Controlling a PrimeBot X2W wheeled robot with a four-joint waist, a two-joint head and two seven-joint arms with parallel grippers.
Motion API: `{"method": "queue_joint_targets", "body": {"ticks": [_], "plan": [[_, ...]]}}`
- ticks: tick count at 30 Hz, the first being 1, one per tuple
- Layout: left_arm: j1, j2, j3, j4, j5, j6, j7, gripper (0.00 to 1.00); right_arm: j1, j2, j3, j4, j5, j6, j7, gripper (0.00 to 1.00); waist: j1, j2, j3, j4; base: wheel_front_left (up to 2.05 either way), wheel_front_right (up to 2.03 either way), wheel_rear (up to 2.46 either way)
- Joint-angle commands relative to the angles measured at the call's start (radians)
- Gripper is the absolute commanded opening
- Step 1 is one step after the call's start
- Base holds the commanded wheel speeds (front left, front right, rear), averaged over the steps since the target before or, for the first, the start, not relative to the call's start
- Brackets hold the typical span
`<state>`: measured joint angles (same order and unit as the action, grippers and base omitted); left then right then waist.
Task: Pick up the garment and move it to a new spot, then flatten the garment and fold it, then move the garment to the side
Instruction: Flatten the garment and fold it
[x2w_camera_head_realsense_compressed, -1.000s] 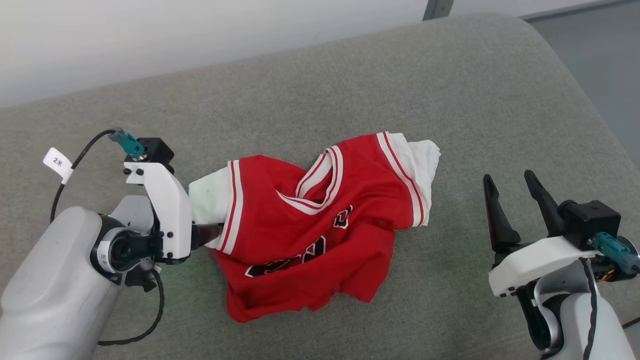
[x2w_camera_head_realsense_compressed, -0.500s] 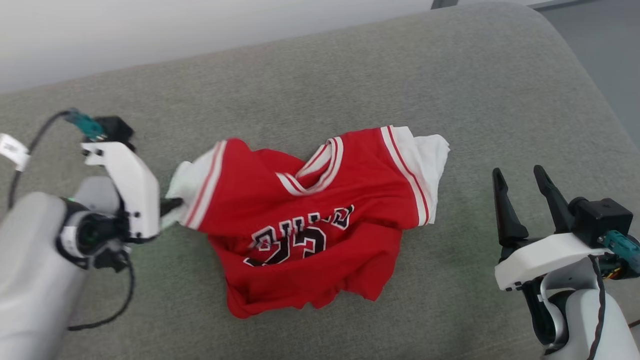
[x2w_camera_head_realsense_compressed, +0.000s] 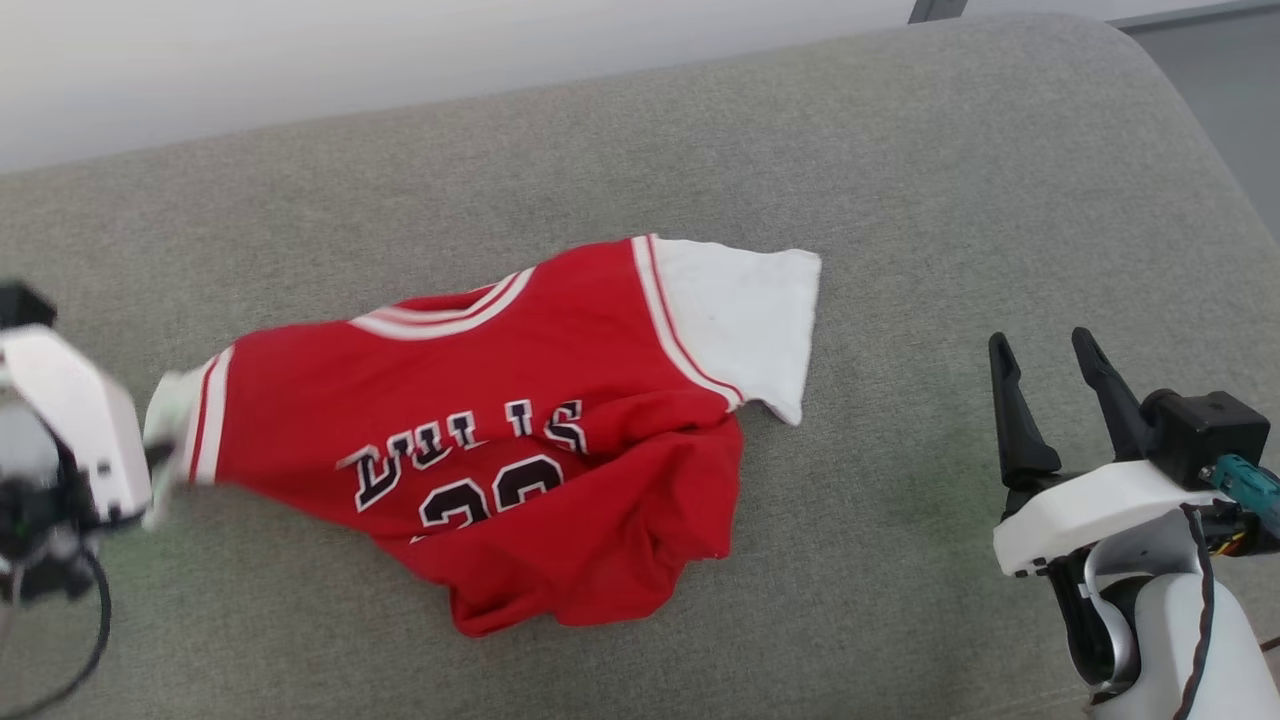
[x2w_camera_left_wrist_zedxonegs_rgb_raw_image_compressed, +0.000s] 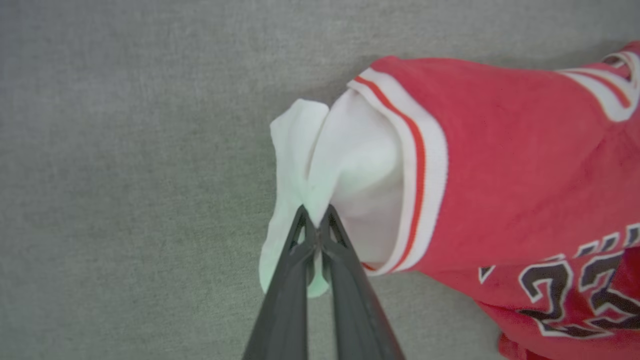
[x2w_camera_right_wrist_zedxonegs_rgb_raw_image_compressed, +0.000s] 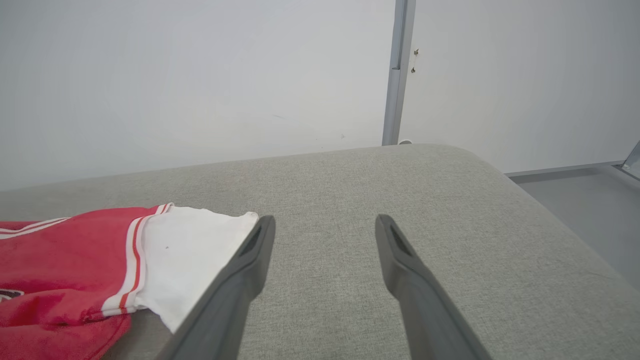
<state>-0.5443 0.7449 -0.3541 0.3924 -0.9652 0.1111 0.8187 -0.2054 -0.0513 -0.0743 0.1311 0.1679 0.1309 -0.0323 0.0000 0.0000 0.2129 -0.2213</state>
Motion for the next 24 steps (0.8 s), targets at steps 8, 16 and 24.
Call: {"method": "queue_joint_targets", "body": {"ticks": [8,16,24], "plan": [[0.054,-0.027,-0.008,0.074,0.002,-0.017,-0.042,0.52,0.004,0.001,0.002,0.001,0.005,0.000,0.015,1.00,0.0000,0.0000,-0.014,0.012,0.00,0.00,0.00],[0.001,-0.034,-0.031,0.014,0.019,-0.031,-0.028,1.00,0.022,0.001,0.005,-0.011,-0.004,0.000,0.034,1.00,0.0000,0.0000,-0.044,0.020,0.00,0.00,0.00],[-0.021,-0.052,-0.080,-0.173,0.024,-0.008,0.053,1.00,0.030,0.001,0.010,-0.020,-0.001,0.000,0.047,1.00,0.0000,0.0000,-0.059,0.022,0.00,0.00,0.00]]}}
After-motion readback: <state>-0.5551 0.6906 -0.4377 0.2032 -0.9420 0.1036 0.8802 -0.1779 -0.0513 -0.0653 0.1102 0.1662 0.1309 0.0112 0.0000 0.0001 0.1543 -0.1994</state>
